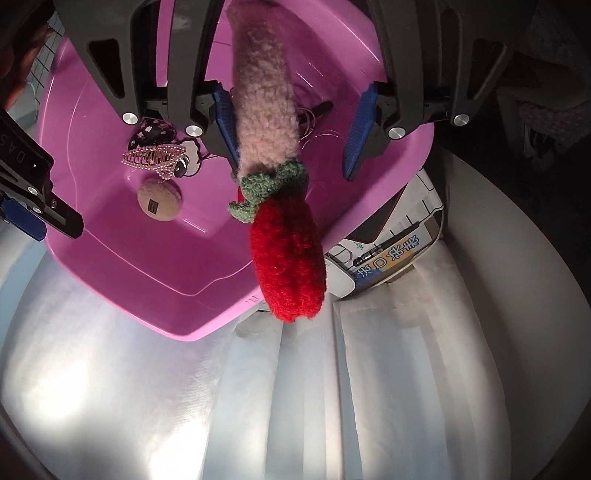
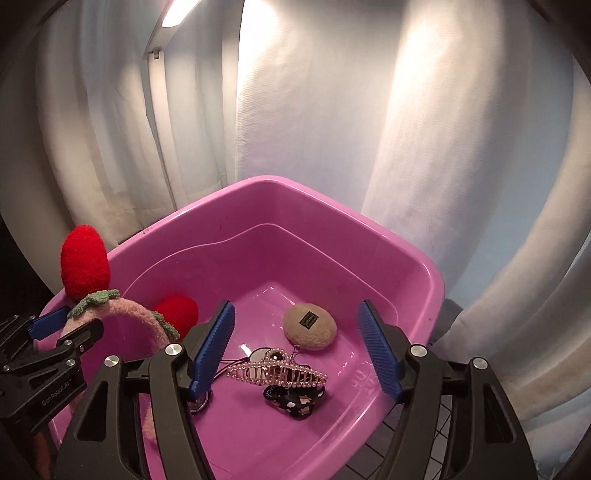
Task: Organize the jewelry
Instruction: 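Lower the headband into the tub and open the left tool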
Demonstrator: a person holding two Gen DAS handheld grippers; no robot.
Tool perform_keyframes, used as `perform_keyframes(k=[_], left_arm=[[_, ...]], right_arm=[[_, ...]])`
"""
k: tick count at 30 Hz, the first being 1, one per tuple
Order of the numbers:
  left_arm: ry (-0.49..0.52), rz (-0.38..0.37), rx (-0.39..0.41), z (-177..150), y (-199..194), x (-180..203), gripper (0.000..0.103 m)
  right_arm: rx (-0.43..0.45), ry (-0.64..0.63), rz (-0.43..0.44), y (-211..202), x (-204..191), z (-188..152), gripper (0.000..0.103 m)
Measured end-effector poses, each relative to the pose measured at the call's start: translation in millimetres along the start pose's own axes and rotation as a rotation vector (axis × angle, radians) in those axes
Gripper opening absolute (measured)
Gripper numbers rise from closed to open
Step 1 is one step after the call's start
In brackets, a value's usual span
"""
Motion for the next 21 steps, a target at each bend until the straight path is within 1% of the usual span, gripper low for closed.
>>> perform_keyframes(k=[1,2,3,5,8,12,14,17,21], left_arm=[[-0.005,0.009,0.026,2.8,-4.1,-2.3,0.076],[-0.011,0.021,0.058,6.6,-10.0,-4.4,0.091],[-0.014,0.032,0.089,10.4,-15.9,-6.4,0.094],[-0.011,0.025,0.108,15.3,-23.0,-6.4,0.094],[0.002,0.013,0.098,18.3,-28.6,-3.1,0.095],[0.016,0.029,0.112,17.1,-38.1,-3.9,0.097],[0.009,0.032,0.106,14.7,-41.4,-5.2,0.097],[-0.004,0.011,0.082,9.0,-44.0,-5.0,0.097],[0.008,0.010,0.066,3.9,-47.2,-1.9,0.097]], right_arm=[[0.004,0.003,-0.001,-1.5,0.5,1.3,0.066],[0.009,0.003,0.000,-4.0,0.5,2.2,0.066],[0.015,0.003,-0.003,-5.5,1.7,3.8,0.066],[0.019,0.007,-0.007,-11.1,2.1,3.9,0.066],[0.032,0.014,-0.013,-20.1,3.7,3.4,0.066],[0.046,0.023,-0.013,-34.0,5.3,-0.5,0.066],[0.051,0.027,-0.016,-41.9,7.1,-3.7,0.066],[0.056,0.030,-0.017,-53.9,9.2,-9.0,0.066],[0.056,0.041,-0.019,-65.0,12.9,-17.6,0.066]])
Point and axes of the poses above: each gripper's, at about its wrist camera, not at the fingertips, and y roughly the way its jaws point, x to its right, z to its top, the point moved 9 cm from there along y, roughly the way its jaws point, and after that the axes turned 6 degrees about x, right-handed, at the moved point
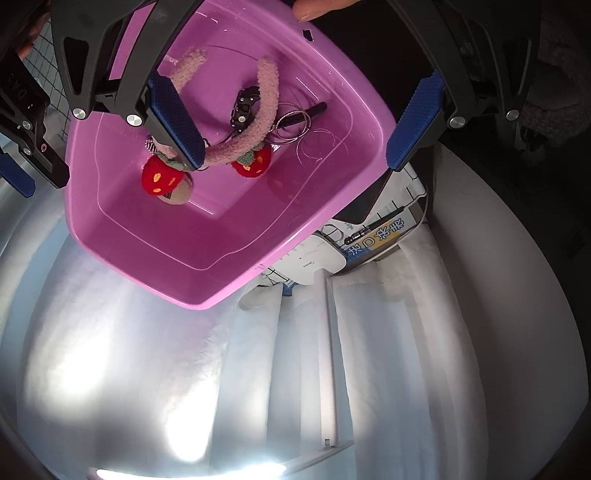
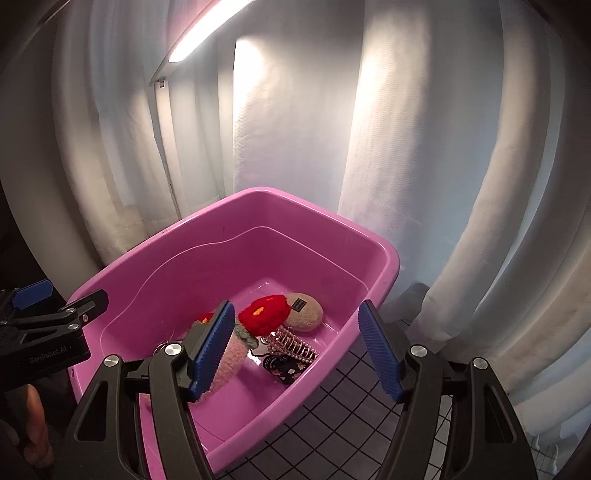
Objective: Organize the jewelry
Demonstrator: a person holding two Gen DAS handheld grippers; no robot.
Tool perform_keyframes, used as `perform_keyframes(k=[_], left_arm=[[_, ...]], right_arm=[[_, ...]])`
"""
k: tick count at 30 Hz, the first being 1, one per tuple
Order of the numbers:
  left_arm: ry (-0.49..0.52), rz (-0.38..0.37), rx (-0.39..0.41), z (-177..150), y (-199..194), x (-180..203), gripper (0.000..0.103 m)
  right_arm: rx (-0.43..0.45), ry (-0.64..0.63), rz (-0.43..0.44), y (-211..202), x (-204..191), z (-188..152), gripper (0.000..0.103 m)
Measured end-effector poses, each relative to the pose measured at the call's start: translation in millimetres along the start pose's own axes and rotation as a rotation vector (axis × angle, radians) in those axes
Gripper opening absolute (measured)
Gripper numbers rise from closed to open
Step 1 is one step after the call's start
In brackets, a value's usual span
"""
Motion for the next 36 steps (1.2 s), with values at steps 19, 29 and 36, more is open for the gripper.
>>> perform_keyframes(k=[19,29,36], left_arm=[[0.012,-0.023,-0.025,-14.6,-16.9,18.1,0.097],[0.025,-0.023,-0.015,-14.2,-25.6,23.0,0.097],[0.036,-0.021,-0.016,-14.8,-28.2,26.2,0.097]], right_arm=[[0.007,0.067,-0.016,-34.9,16.4,-27.1,0.066],[0.008,0.089,-0.027,-44.0,22.1,-33.0,0.066],[0.016,0.090,-0.027,-47.6,22.1,-32.2,0.066]])
Point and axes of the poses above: each gripper's, at about its wrist camera, not at the fingertips, and y roughly the way its jaws point, x to its right, z to its top, the point moved 9 cm from there along y, roughly the way its jaws point, and after that the axes turned 6 degrees about x, right-handed, at the moved point
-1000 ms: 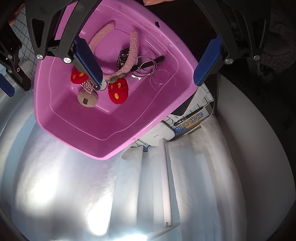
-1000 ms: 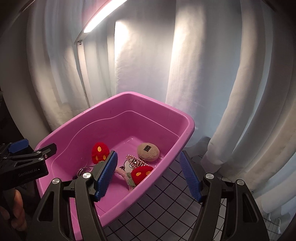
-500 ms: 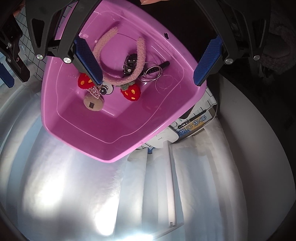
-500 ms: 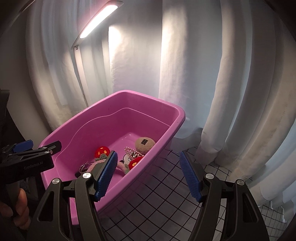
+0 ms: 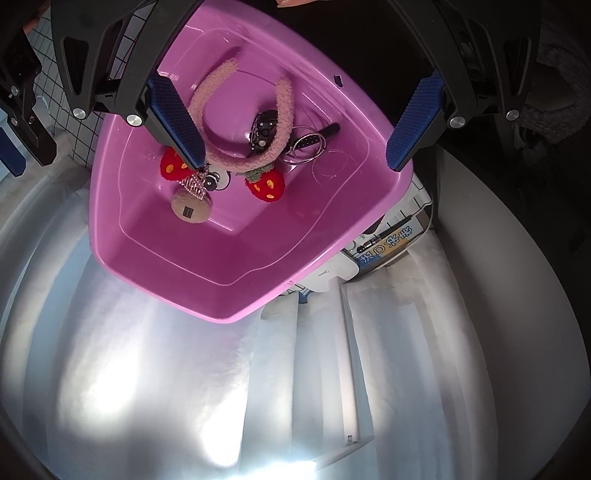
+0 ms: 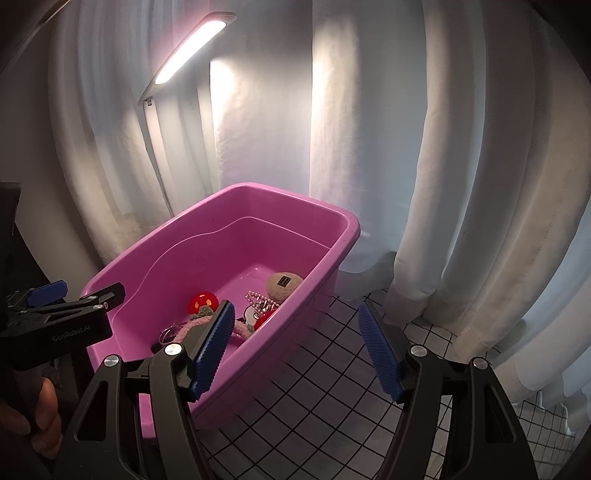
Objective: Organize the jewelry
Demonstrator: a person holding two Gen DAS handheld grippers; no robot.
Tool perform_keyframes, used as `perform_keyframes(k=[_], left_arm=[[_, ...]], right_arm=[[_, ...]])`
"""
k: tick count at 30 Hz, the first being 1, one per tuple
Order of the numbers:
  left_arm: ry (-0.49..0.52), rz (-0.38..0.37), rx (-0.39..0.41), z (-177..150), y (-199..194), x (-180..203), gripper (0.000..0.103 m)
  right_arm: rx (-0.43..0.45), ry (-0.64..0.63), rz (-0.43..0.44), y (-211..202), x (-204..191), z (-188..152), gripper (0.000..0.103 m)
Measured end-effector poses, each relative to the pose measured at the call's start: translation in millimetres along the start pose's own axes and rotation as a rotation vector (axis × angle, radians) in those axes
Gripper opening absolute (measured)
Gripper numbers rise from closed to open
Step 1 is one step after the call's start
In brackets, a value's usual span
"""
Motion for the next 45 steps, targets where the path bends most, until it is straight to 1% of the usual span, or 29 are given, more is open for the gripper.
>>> perform_keyframes(k=[45], left_arm=[[0.007,-0.008,-0.014,-6.0,0.1,-1.2,0.097]], right_arm=[[-0.004,-0.014,-0.001,-3.0,-0.2,-1.6,0.066]])
Point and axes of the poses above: each gripper's, at about its wrist camera, not at the fingertips, and y roughly the way its jaws point, x to its right, z to its top, the point moved 9 cm from there along y, roughly the way its jaws point, and after that the axes turned 6 degrees about x, right-handed, at the moved point
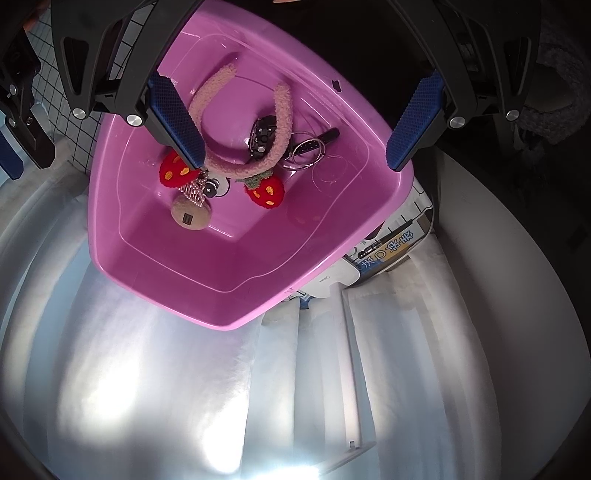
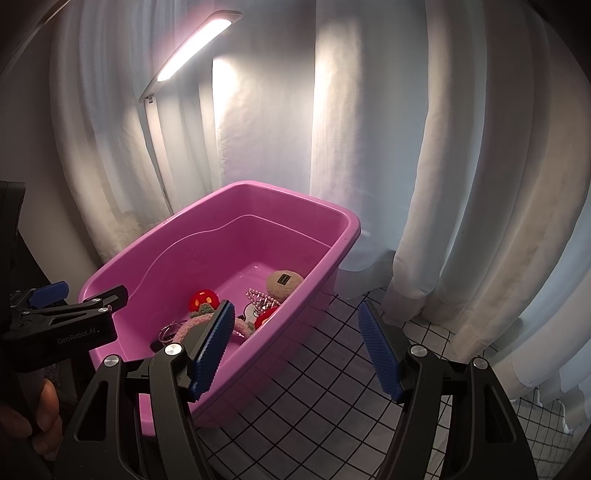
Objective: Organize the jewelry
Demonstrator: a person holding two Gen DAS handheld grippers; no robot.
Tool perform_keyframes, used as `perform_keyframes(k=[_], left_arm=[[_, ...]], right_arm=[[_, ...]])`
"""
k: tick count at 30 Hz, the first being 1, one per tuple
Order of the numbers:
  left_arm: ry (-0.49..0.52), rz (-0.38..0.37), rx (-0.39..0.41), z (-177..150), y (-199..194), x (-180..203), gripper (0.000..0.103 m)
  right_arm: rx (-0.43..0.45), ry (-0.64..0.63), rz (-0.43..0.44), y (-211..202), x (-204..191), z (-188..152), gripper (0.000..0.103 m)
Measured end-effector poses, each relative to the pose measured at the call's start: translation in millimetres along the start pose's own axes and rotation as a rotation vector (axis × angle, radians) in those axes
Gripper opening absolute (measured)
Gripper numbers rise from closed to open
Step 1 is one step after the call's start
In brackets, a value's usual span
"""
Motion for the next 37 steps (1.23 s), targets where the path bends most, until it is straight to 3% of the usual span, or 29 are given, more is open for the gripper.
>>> perform_keyframes(k=[37], left_arm=[[-0.006,0.007,-0.006,0.5,1.2,-3.7,0.097]], right_arm=[[-0.005,0.006,-0.003,4.2,-0.8,-1.8,0.066]])
Point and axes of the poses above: each gripper's, at about its wrist camera, not at the fingertips, and y roughly the way its jaws point, x to its right, z to its top, the point moved 9 cm from there along y, roughly the way its jaws point, and after that the axes turned 6 degrees about x, right-handed, at the moved point
